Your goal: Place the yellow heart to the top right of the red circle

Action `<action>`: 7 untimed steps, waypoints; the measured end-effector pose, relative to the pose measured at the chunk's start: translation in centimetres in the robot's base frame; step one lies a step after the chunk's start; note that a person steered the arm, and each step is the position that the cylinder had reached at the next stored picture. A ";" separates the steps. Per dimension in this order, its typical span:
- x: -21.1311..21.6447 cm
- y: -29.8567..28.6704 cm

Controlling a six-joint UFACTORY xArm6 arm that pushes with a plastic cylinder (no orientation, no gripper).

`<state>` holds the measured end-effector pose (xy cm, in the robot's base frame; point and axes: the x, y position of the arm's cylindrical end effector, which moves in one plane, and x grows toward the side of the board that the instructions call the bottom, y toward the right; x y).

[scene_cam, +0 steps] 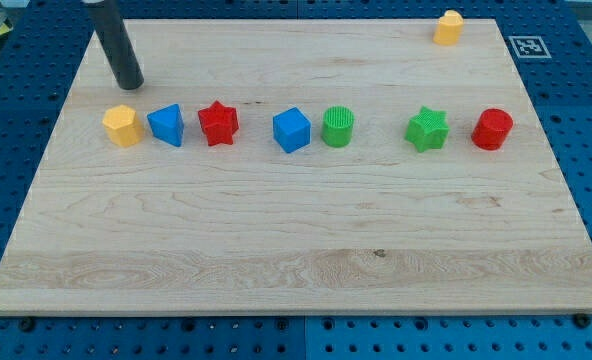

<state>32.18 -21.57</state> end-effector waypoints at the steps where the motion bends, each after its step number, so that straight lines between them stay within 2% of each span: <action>1: 0.0 3.4; 3: -1.6 13.5; 6: -11.0 27.1; 7: -12.6 33.5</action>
<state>19.57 11.98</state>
